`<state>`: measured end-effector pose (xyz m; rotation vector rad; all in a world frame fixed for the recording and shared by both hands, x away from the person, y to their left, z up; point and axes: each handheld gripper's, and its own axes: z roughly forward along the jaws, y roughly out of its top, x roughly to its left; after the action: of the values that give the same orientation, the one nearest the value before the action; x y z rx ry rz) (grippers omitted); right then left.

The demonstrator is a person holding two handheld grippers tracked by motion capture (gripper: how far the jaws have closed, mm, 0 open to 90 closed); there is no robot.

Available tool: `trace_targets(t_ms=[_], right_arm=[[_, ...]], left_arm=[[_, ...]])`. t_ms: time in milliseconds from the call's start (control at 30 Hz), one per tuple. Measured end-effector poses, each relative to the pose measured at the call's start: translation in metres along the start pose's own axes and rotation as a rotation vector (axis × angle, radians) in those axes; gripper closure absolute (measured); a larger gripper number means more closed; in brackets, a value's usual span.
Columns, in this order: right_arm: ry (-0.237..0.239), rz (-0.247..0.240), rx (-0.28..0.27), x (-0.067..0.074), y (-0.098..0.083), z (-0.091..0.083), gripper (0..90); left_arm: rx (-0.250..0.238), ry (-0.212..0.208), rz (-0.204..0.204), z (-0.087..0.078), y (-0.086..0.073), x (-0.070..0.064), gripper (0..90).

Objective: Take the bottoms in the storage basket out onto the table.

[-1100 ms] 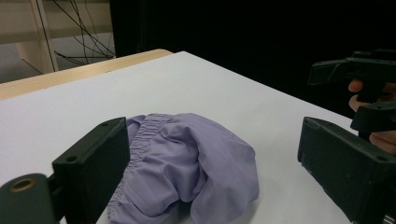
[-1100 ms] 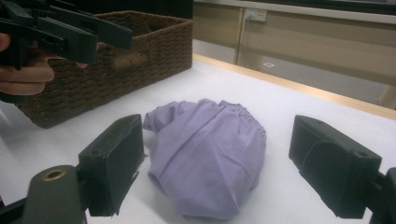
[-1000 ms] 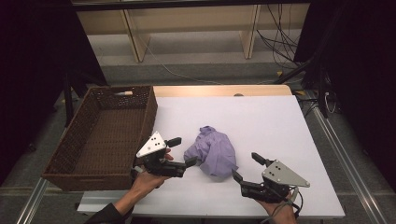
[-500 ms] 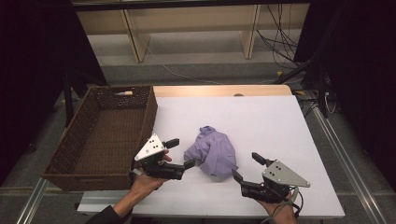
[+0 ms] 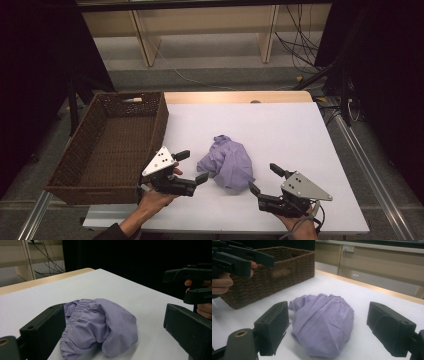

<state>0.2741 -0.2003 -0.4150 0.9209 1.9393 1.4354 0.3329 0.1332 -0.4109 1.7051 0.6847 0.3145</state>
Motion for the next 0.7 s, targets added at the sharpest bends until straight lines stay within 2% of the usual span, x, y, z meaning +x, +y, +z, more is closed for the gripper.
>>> trace_targets(t_ms=[400, 700], right_arm=[[0.001, -0.001, 0.001, 0.0000, 0.0000, 0.0002, 18.8], [-0.001, -0.001, 0.006, 0.0001, 0.0001, -0.0001, 18.8]], left_arm=[[-0.003, 0.023, 0.020, -0.0023, -0.0021, -0.0015, 0.0], [-0.005, 0.023, 0.007, -0.0027, -0.0020, -0.0003, 0.0]])
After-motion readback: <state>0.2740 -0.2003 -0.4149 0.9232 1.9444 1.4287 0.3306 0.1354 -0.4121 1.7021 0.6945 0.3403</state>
